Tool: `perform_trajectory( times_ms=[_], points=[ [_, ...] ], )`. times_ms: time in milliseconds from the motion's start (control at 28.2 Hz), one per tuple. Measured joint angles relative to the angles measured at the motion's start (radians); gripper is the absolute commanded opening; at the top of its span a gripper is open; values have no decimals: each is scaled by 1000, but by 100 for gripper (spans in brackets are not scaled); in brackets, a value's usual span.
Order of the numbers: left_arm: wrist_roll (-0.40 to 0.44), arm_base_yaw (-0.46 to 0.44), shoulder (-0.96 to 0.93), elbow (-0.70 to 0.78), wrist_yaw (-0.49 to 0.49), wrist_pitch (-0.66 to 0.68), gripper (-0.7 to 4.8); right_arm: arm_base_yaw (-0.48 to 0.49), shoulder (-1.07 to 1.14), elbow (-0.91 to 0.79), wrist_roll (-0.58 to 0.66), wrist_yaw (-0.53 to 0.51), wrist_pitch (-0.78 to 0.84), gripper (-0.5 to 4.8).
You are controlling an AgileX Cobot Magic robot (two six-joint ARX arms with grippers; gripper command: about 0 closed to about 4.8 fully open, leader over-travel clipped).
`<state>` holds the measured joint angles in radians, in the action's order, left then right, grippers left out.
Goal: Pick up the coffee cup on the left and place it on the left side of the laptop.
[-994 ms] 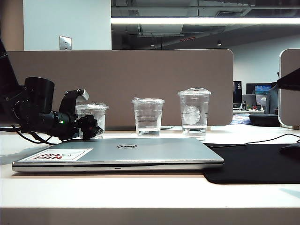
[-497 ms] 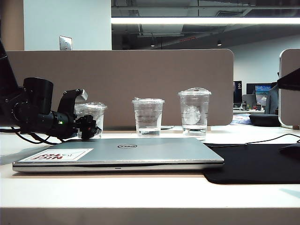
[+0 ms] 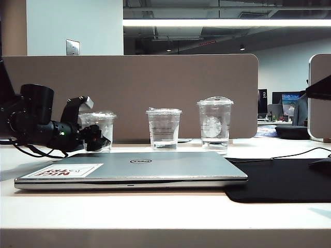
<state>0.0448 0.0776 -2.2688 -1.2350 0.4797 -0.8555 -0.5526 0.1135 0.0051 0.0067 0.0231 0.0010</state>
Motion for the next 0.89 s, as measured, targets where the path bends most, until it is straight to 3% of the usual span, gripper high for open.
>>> perform_trajectory(
  times_ms=[284, 887],
  points=[
    [-13, -50, 72, 77, 42, -23, 268, 0, 0, 0, 0, 0, 0, -4],
    [4, -117, 352, 524, 16, -237, 263, 0, 0, 0, 0, 0, 0, -4]
  ],
)
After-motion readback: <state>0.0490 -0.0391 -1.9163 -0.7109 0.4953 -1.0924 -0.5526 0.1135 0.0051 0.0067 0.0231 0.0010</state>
